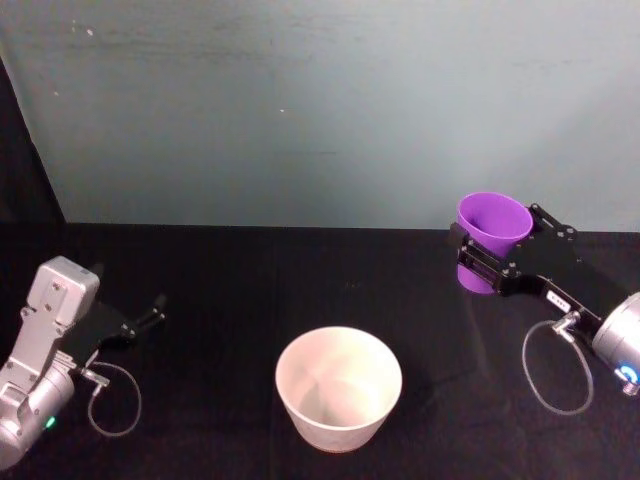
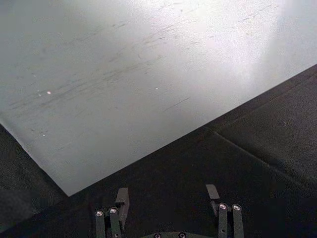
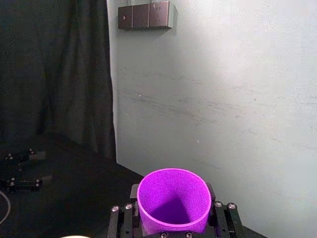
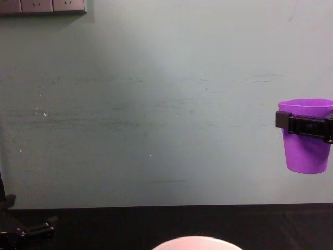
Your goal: Pick up the cup and pour the mung beans from the cup into the bowl.
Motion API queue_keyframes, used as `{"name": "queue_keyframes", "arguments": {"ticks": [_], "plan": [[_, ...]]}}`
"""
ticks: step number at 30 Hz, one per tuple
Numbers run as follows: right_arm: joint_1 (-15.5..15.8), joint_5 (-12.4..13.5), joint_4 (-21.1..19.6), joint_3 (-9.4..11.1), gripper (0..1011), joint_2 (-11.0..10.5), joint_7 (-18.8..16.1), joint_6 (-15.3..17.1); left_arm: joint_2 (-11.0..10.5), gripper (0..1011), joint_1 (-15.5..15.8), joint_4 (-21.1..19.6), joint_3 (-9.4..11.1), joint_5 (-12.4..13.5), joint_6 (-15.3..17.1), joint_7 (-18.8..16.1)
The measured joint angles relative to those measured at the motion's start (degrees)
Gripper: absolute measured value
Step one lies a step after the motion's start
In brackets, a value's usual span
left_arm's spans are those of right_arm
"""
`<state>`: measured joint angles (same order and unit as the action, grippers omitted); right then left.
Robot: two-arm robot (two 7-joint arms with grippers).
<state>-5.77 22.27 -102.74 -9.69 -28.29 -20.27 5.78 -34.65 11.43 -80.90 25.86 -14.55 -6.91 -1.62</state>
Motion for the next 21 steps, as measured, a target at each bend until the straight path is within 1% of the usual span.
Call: {"name": "queue_keyframes", "arguments": {"ticks": [21], "plan": [[0.00,0.00,0.00,0.00,747,0.00,0.00,0.00,0.00,1003,0.00,0.00,0.00,0.00,0.00,0.00]]}}
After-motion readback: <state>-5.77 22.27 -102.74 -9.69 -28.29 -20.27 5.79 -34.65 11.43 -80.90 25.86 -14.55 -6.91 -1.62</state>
